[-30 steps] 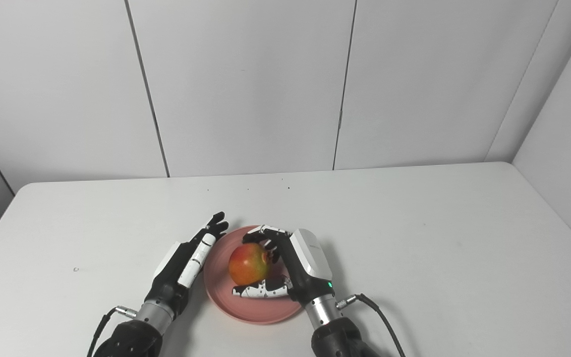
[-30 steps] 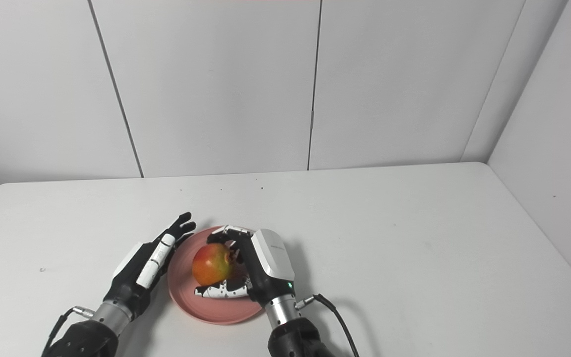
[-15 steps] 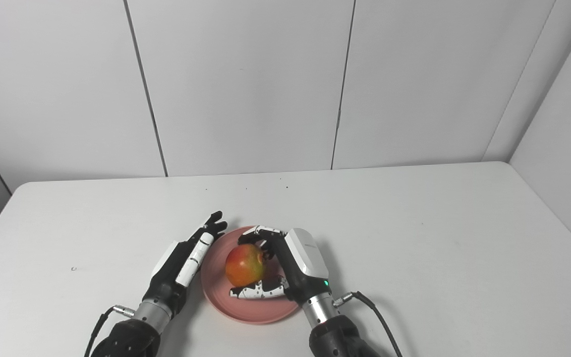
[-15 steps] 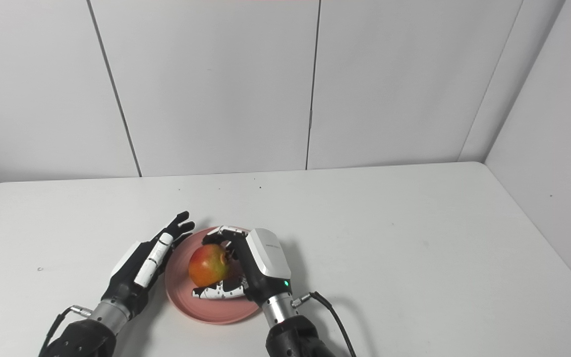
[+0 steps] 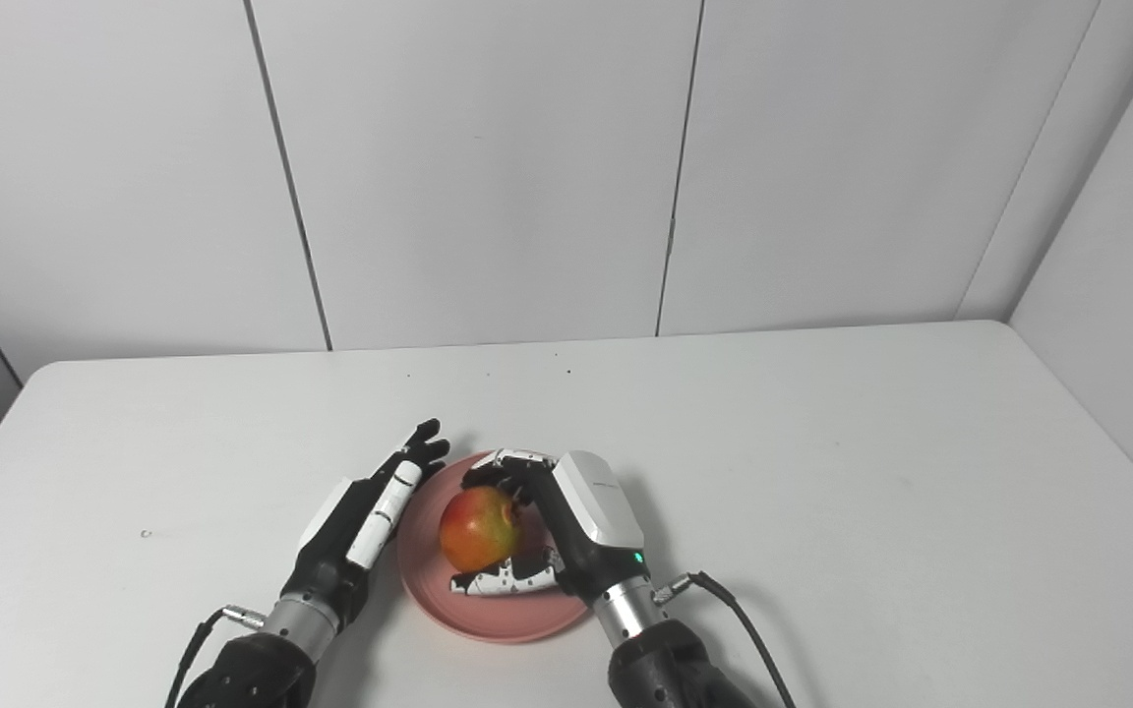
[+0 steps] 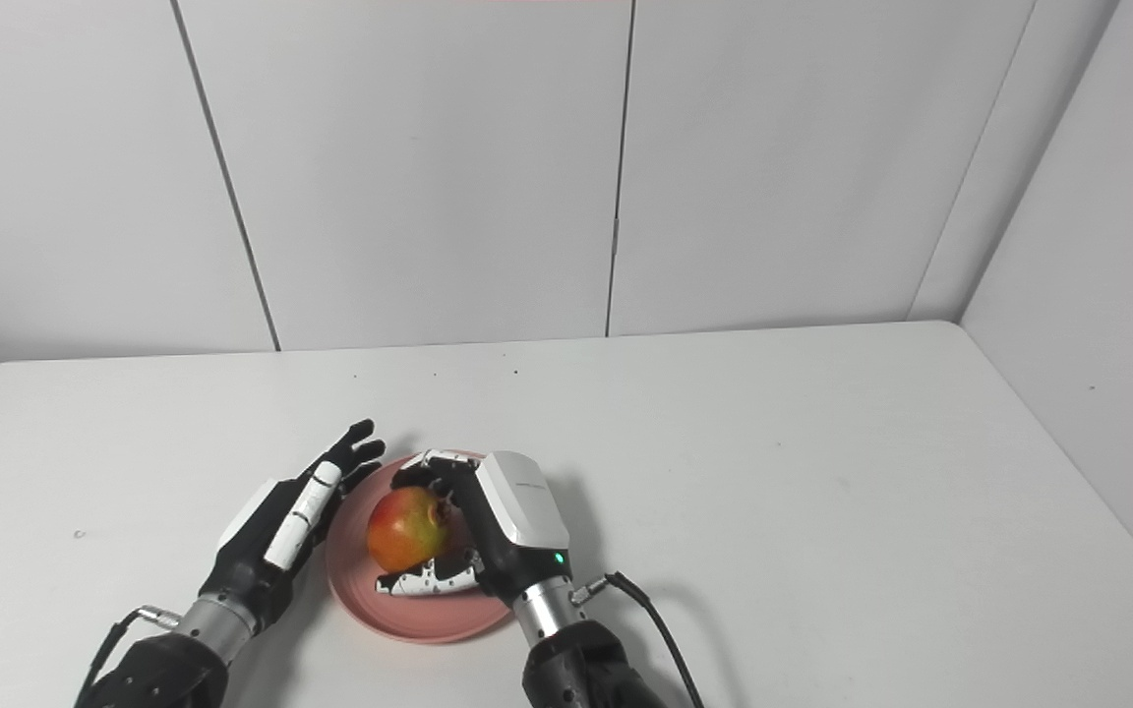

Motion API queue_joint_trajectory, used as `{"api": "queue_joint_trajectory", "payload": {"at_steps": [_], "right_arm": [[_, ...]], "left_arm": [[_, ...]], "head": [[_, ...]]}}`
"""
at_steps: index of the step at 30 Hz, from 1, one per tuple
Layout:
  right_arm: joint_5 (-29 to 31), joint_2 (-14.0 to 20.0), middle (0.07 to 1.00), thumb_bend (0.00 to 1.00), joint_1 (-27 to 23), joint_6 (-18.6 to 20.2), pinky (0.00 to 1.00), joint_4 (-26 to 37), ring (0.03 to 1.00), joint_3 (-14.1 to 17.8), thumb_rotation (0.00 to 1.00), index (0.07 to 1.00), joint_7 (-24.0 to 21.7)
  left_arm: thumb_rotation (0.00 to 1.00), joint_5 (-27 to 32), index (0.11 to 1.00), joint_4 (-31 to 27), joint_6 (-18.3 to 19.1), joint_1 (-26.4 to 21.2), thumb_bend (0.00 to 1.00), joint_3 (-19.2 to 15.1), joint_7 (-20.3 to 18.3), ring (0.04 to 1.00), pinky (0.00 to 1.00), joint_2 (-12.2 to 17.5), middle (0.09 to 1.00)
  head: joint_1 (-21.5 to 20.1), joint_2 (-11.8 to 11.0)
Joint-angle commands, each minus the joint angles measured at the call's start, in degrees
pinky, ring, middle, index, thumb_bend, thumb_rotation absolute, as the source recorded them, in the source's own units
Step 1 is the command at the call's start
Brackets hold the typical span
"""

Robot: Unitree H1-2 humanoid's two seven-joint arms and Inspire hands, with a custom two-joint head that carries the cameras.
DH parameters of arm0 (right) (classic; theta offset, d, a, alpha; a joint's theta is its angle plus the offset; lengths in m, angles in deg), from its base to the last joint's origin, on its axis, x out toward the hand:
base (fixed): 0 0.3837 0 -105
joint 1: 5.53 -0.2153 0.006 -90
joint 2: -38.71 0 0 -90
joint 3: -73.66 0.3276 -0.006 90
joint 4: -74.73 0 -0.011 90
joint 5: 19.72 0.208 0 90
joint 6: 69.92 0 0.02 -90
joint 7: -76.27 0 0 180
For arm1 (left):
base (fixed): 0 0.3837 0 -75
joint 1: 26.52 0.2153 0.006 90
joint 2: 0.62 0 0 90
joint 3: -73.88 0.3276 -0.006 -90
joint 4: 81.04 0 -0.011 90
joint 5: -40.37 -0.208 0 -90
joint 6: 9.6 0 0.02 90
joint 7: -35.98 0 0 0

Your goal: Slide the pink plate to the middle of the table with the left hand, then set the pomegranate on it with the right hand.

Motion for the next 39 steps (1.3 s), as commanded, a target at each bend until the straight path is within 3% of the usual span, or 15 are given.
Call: {"api": "queue_joint_trajectory", "payload": {"at_steps": [1,16,18,25,30,36,38,39], "right_arm": [[-1.1,0.1,0.513,0.52,-0.8,1.7,0.54,0.3,0.578,-0.6,0.0,0.477,-1.5],[-1.9,0.5,0.544,0.51,-0.5,6.6,0.66,1.7,0.676,-1.3,0.0,0.468,-5.5],[-2.1,0.6,0.646,0.51,-0.5,7.5,0.67,2.0,0.697,-1.5,0.11,0.488,-6.2],[-3.0,0.9,0.708,0.51,-0.5,9.6,0.69,3.1,0.732,-1.9,0.15,0.495,-8.0],[-3.3,0.7,0.738,0.51,-0.3,9.4,0.72,3.5,0.759,-1.9,0.15,0.497,-7.0],[-3.1,0.3,0.771,0.51,0.0,6.3,0.75,3.0,0.779,-1.5,0.15,0.498,-2.7],[-3.0,0.1,0.79,0.6,0.1,5.3,0.77,2.8,0.791,-1.4,0.25,0.694,-1.0],[-2.9,0.0,0.792,0.62,0.1,4.8,0.76,2.7,0.789,-1.4,0.26,0.721,-0.1]], "left_arm": [[1.0,0.7,0.947,-1.0,0.5,-1.0,0.55,0.1,-0.7,0.925,0.9,-0.2,0.944],[1.0,0.1,0.947,-0.8,0.3,-1.1,0.55,0.2,-0.7,0.935,0.9,-0.1,0.947],[1.0,0.2,0.947,-1.0,0.6,-1.1,0.55,0.2,-0.7,0.935,0.9,-0.2,0.946],[1.0,0.3,0.954,-0.8,0.2,-1.2,0.54,0.3,-0.9,0.94,0.91,-0.1,0.953],[1.0,0.6,0.952,-0.5,0.4,-1.3,0.54,0.1,-0.8,0.933,0.9,-0.3,0.95],[1.0,0.5,0.942,-0.2,-0.7,-1.4,0.54,0.3,-1.3,0.948,0.91,0.0,0.954],[1.0,0.7,0.944,-0.3,-0.5,-1.4,0.54,0.2,-1.2,0.95,0.91,-0.1,0.957],[1.0,0.8,0.945,-0.4,-0.3,-1.4,0.54,0.1,-1.2,0.952,0.91,-0.1,0.959]], "head": [[0.0,0.0],[-0.1,-0.2],[-0.1,-0.2],[-0.1,-0.1],[-0.1,0.0],[-0.1,-0.1],[-0.1,0.0],[-0.1,0.0]]}}
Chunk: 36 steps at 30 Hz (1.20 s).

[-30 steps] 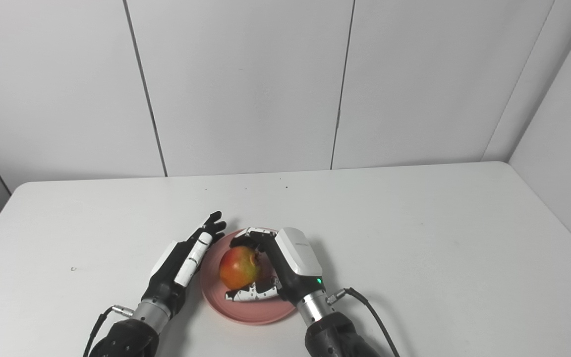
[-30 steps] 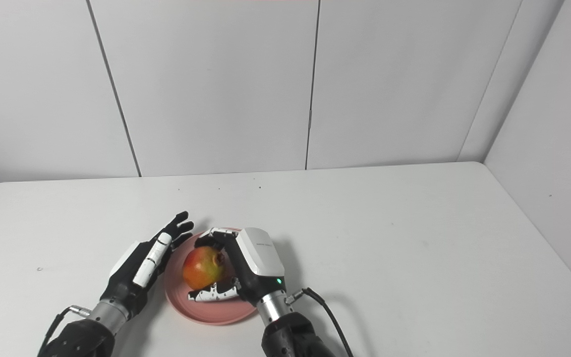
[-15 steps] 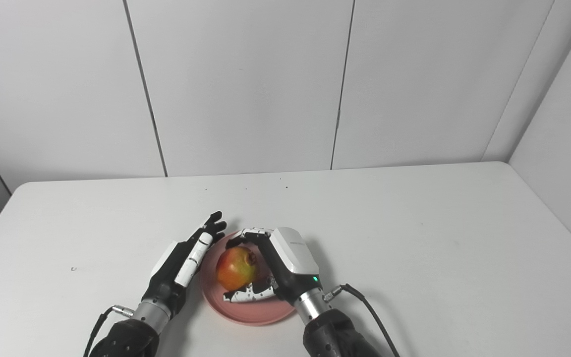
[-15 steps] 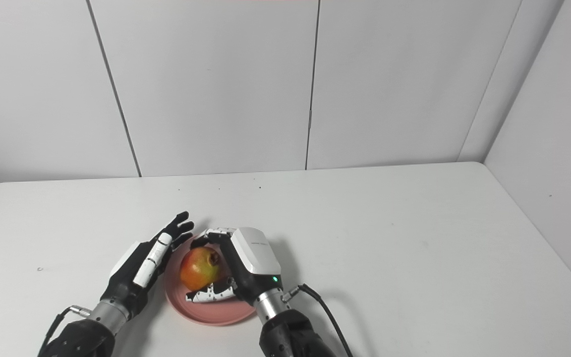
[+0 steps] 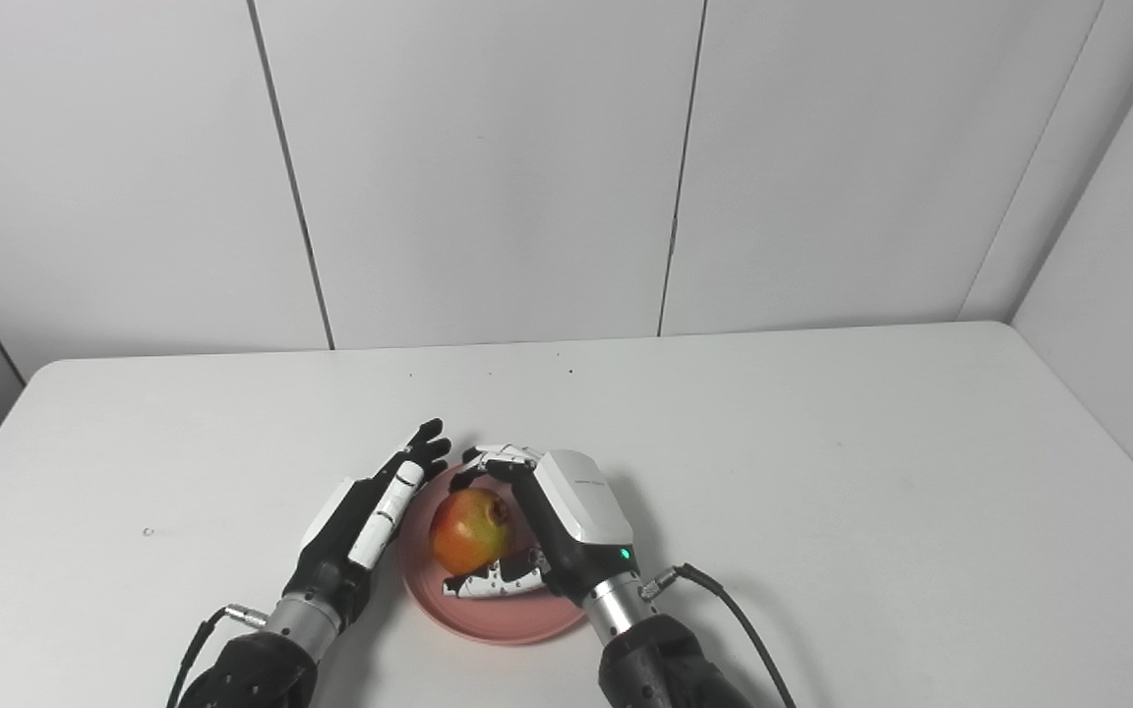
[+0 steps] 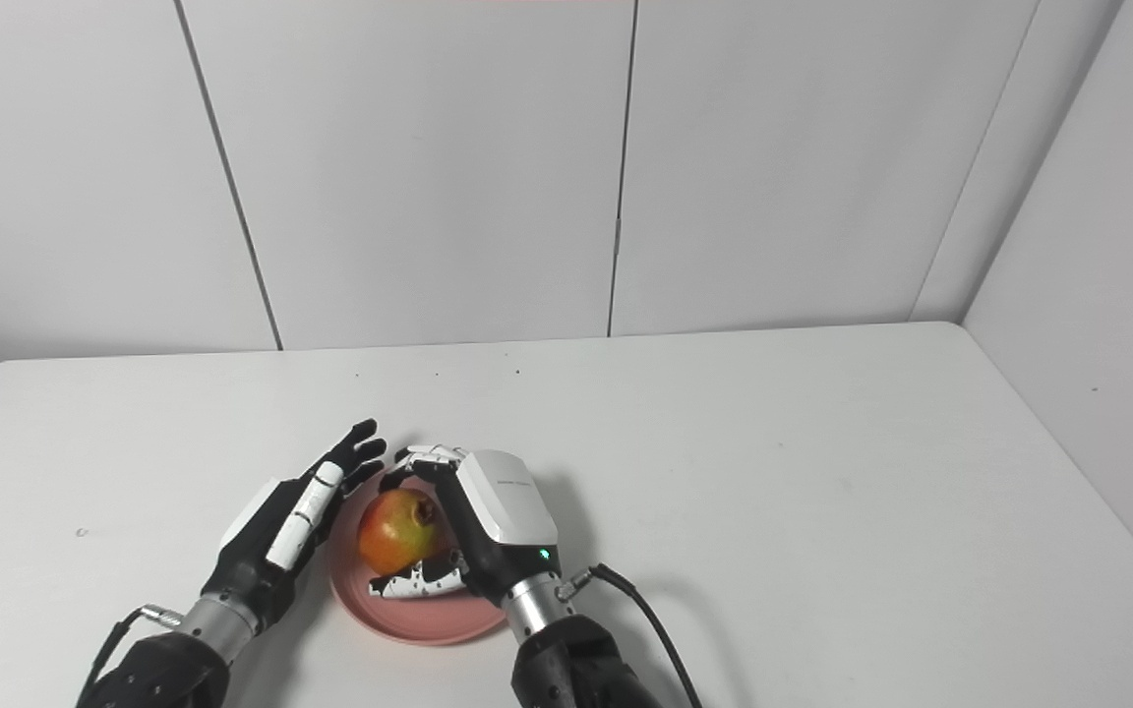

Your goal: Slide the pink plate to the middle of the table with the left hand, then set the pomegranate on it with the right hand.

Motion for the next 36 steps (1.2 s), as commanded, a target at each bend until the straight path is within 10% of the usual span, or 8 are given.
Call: {"api": "queue_joint_trajectory", "payload": {"at_steps": [1,36], "right_arm": [[-0.4,-0.1,0.799,0.63,-0.1,-2.1,0.77,-0.4,0.795,0.3,0.28,0.738,2.5],[0.5,-0.9,0.842,0.67,0.4,-5.9,0.8,-1.4,0.833,0.3,0.5,0.853,9.6]], "left_arm": [[1.0,0.6,0.952,-0.9,0.2,-1.3,0.54,0.0,-0.7,0.956,0.92,0.0,0.964],[1.0,-0.1,0.962,-1.0,-0.1,-1.2,0.55,0.0,-0.4,0.938,0.92,0.3,0.962]], "head": [[0.0,0.0],[0.0,0.3]]}}
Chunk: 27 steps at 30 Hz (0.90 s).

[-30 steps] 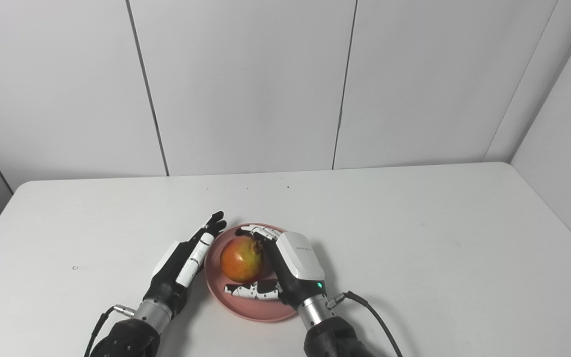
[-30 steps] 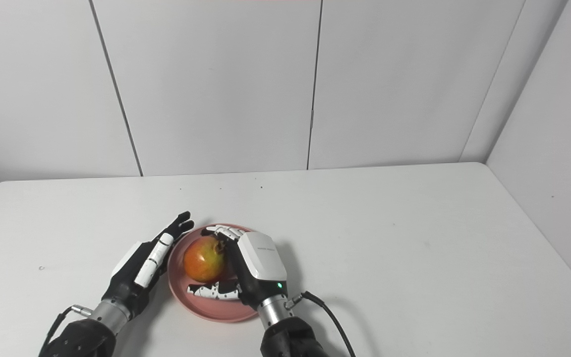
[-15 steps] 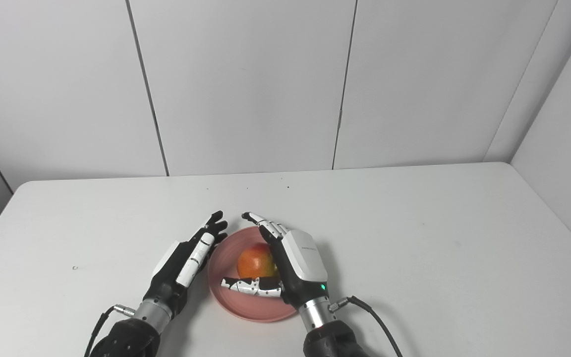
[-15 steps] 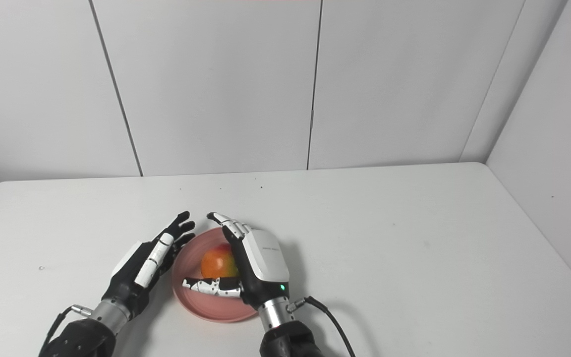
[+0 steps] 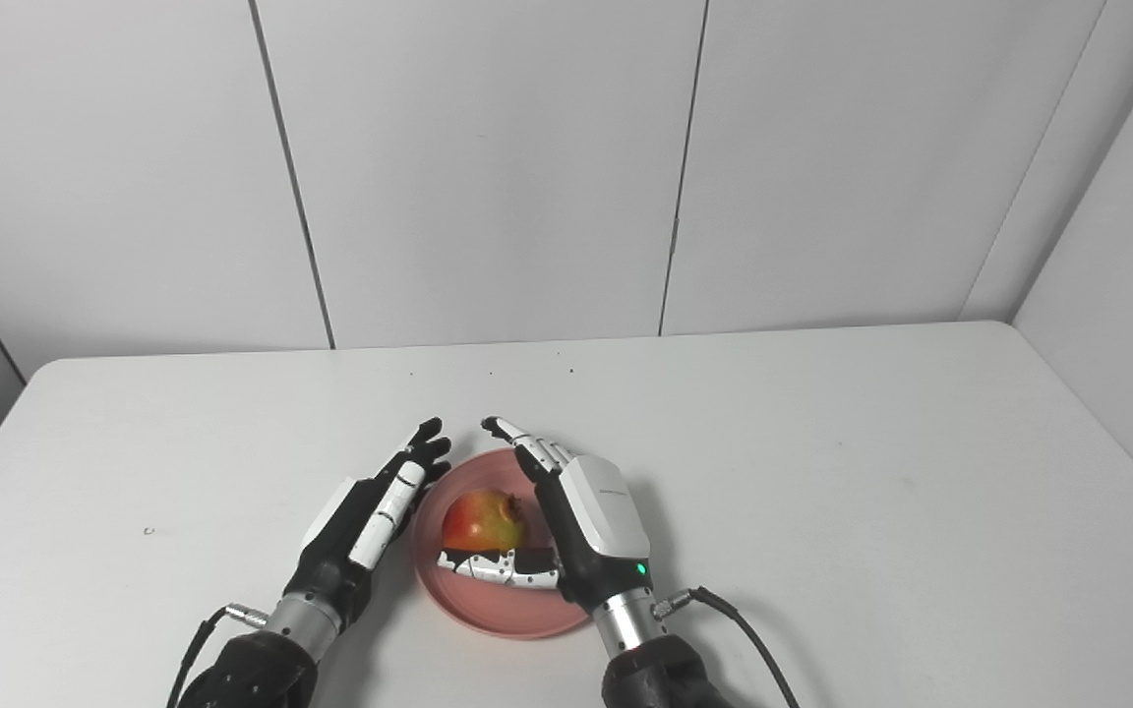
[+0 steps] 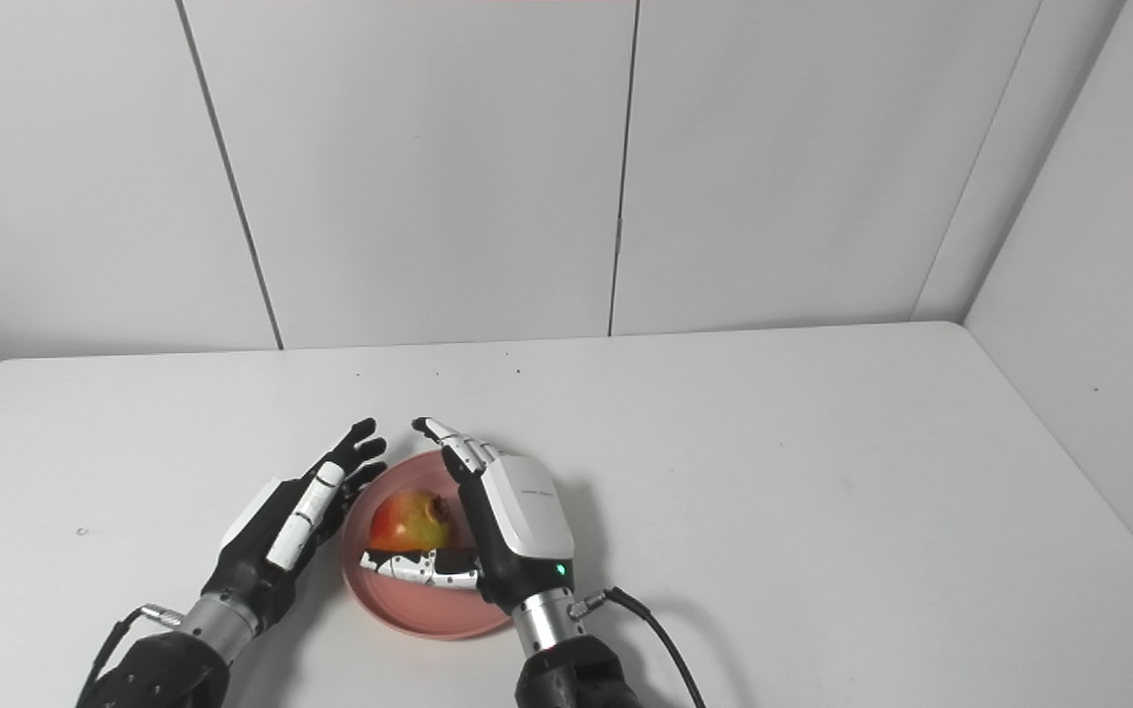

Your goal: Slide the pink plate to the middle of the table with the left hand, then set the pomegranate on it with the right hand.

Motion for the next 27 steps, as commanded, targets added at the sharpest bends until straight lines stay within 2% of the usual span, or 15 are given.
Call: {"api": "queue_joint_trajectory", "payload": {"at_steps": [1,7,14,19,27], "right_arm": [[-0.3,-0.5,0.843,0.67,-0.7,-2.4,0.81,0.8,0.834,0.1,0.5,0.854,1.4],[0.1,-1.0,0.832,0.69,-0.4,-4.9,0.79,0.6,0.818,0.6,0.45,0.843,4.5],[0.4,-1.7,0.836,0.65,0.0,-8.7,0.77,1.3,0.82,1.7,0.53,0.849,9.0],[0.9,-2.2,0.858,0.61,0.6,-9.2,0.8,2.6,0.845,2.6,0.59,0.869,9.2],[2.3,-2.5,0.86,0.59,1.0,-9.3,0.78,3.6,0.845,4.2,0.66,0.869,9.3]], "left_arm": [[1.0,-0.1,0.963,-0.6,-0.8,-1.2,0.55,0.0,-0.2,0.94,0.92,0.3,0.963],[1.0,-0.7,0.951,-0.5,-1.1,-1.2,0.55,0.1,0.2,0.933,0.91,0.4,0.951],[1.0,-1.1,0.953,-0.6,-0.9,-1.3,0.57,0.1,0.7,0.944,0.92,0.3,0.952],[1.0,-0.4,0.956,-0.6,-0.8,-1.2,0.57,-0.3,0.9,0.961,0.94,-0.1,0.961],[1.0,-0.7,0.977,-0.6,-0.8,-1.1,0.54,-0.8,1.6,0.963,0.92,-0.7,0.971]], "head": [[0.1,0.0],[0.1,0.0],[0.2,0.2],[0.3,0.3],[0.5,0.4]]}}
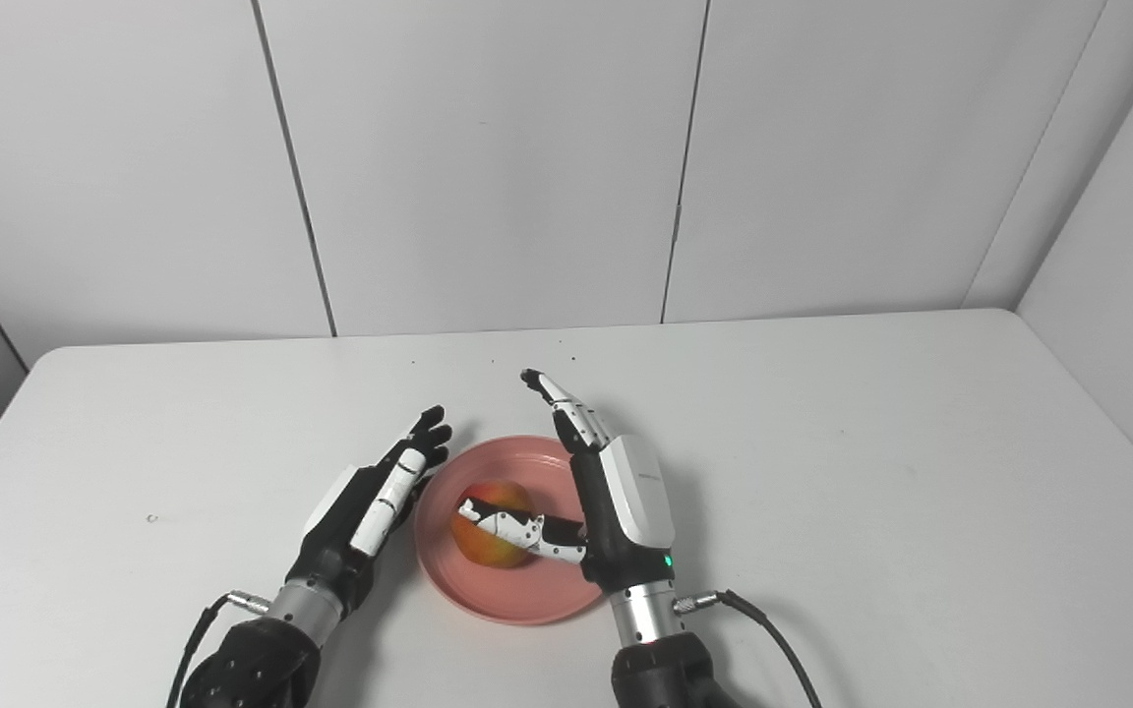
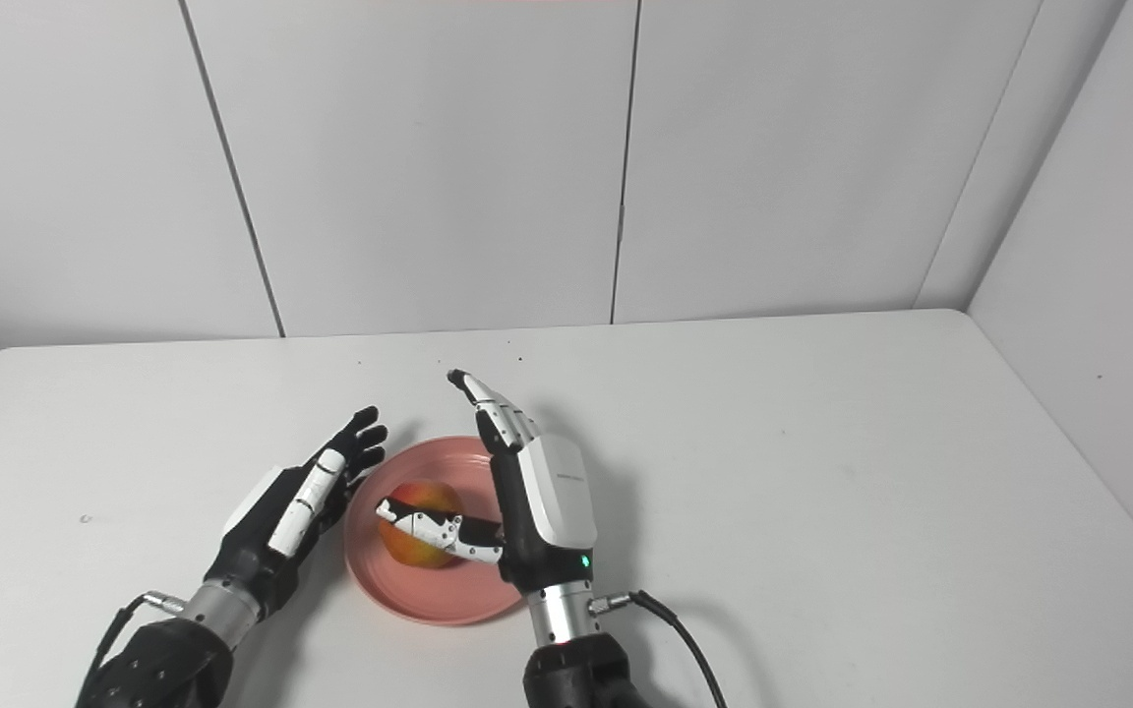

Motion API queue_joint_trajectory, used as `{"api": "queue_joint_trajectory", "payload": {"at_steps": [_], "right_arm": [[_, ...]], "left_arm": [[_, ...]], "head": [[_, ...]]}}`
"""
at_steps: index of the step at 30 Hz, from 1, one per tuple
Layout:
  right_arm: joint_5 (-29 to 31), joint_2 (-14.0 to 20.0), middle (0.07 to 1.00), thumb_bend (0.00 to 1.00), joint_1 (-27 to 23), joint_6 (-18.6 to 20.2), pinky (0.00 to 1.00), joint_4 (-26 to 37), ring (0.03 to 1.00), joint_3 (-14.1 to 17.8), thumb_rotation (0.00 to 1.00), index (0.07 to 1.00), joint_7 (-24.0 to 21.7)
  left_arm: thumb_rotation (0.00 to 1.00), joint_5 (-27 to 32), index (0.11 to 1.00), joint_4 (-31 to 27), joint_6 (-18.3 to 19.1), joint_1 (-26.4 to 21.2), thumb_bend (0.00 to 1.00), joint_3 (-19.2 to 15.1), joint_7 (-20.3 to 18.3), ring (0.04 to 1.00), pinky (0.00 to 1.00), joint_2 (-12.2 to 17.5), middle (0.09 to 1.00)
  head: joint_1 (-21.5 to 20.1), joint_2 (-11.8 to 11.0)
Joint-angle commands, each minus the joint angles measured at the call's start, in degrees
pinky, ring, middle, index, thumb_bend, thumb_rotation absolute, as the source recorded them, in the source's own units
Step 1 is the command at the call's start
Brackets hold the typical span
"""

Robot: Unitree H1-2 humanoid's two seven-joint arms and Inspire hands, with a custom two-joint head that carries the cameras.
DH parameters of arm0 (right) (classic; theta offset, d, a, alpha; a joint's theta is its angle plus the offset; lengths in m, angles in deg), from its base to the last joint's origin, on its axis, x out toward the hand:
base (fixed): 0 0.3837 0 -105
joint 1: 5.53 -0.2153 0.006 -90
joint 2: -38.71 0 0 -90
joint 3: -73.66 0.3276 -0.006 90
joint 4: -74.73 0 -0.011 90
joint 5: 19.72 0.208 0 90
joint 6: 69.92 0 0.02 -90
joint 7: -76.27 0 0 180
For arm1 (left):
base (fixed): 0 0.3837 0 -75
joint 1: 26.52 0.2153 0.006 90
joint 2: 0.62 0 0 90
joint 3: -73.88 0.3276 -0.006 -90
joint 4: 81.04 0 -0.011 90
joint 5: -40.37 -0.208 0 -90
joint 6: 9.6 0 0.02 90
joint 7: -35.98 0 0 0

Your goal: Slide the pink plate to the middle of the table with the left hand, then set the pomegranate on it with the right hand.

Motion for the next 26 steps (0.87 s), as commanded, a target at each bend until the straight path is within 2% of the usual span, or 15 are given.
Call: {"api": "queue_joint_trajectory", "payload": {"at_steps": [1,4,9,17,22,24,26], "right_arm": [[0.6,-0.8,0.866,0.58,-0.9,-2.9,0.79,2.3,0.853,0.7,0.69,0.873,0.8],[2.1,-1.0,0.871,0.58,-0.6,-3.2,0.79,2.5,0.859,1.7,0.76,0.868,0.9],[4.1,-1.1,0.854,0.55,-0.4,-3.6,0.76,2.3,0.838,3.5,0.76,0.858,1.0],[10.3,-1.7,0.859,0.52,0.4,-3.9,0.75,2.6,0.834,6.4,0.76,0.85,-1.4],[15.0,-2.3,0.864,0.54,0.9,-4.0,0.77,2.7,0.825,8.5,0.86,0.845,-3.2],[16.1,-2.6,0.86,0.54,1.0,-4.0,0.77,2.6,0.824,9.2,0.94,0.845,-3.6],[16.8,-2.9,0.855,0.54,0.8,-4.2,0.77,2.0,0.825,9.9,0.96,0.844,-3.5]], "left_arm": [[1.0,-0.5,0.98,-0.7,-0.7,-1.1,0.55,-0.2,0.7,0.962,0.93,-0.2,0.973],[1.0,-0.5,0.982,-0.5,-1.1,-1.0,0.54,-0.5,1.2,0.956,0.93,-0.6,0.976],[1.0,-0.8,0.985,-0.5,-1.4,-0.8,0.54,-0.7,1.9,0.953,0.93,-1.0,0.975],[1.0,-0.9,0.987,-0.2,-2.7,-0.7,0.52,-1.0,2.9,0.958,0.93,-1.4,0.978],[1.0,-1.3,0.995,-0.2,-2.9,-0.6,0.53,-1.2,3.9,0.972,0.95,-1.8,0.99],[1.0,-1.7,0.996,-0.3,-3.0,-0.5,0.55,-1.3,4.4,0.978,0.96,-2.0,0.994],[1.0,-2.1,0.996,-0.3,-3.2,-0.4,0.55,-1.3,4.7,0.979,0.96,-2.1,0.996]], "head": [[0.1,0.0],[0.2,0.0],[0.3,0.0],[0.3,0.0],[0.4,0.1],[0.4,0.2],[0.4,0.2]]}}
